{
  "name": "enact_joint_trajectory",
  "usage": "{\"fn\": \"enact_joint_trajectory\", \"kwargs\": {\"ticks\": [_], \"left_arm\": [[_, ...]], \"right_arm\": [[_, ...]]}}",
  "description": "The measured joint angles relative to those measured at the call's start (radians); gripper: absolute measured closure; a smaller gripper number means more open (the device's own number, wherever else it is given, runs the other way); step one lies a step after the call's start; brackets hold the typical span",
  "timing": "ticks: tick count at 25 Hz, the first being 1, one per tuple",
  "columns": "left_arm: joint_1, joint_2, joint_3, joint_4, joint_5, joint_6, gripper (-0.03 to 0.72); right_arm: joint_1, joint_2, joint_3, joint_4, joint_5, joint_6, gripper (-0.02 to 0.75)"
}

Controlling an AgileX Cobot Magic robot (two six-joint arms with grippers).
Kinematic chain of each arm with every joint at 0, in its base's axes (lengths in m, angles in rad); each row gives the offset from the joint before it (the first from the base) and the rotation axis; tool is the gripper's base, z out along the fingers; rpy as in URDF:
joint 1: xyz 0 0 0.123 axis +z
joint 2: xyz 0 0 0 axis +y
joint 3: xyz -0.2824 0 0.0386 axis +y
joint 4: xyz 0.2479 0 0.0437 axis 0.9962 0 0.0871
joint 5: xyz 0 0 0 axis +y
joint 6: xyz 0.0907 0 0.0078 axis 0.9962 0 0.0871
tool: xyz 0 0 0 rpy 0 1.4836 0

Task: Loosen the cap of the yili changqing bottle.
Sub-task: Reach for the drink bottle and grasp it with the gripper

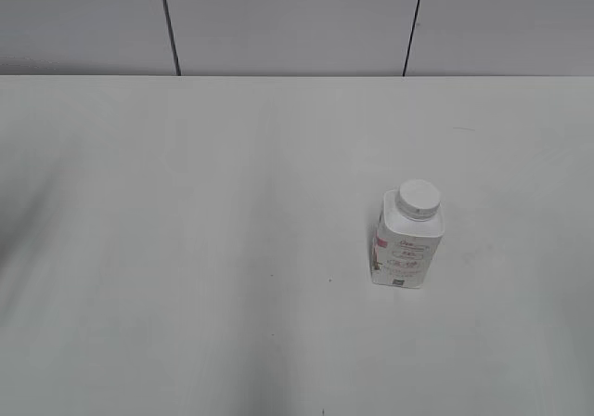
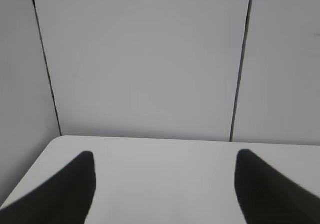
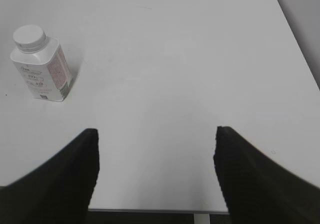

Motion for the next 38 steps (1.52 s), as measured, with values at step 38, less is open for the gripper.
{"fn": "enact_joint_trajectory", "kwargs": {"ticks": [38], "left_arm": [[0.0,0.725,-0.204,0.592,-0.472,-0.149,0.183]], "right_arm": [[0.0,0.0,0.0,0.0,-0.001,0.0,0.171]]}}
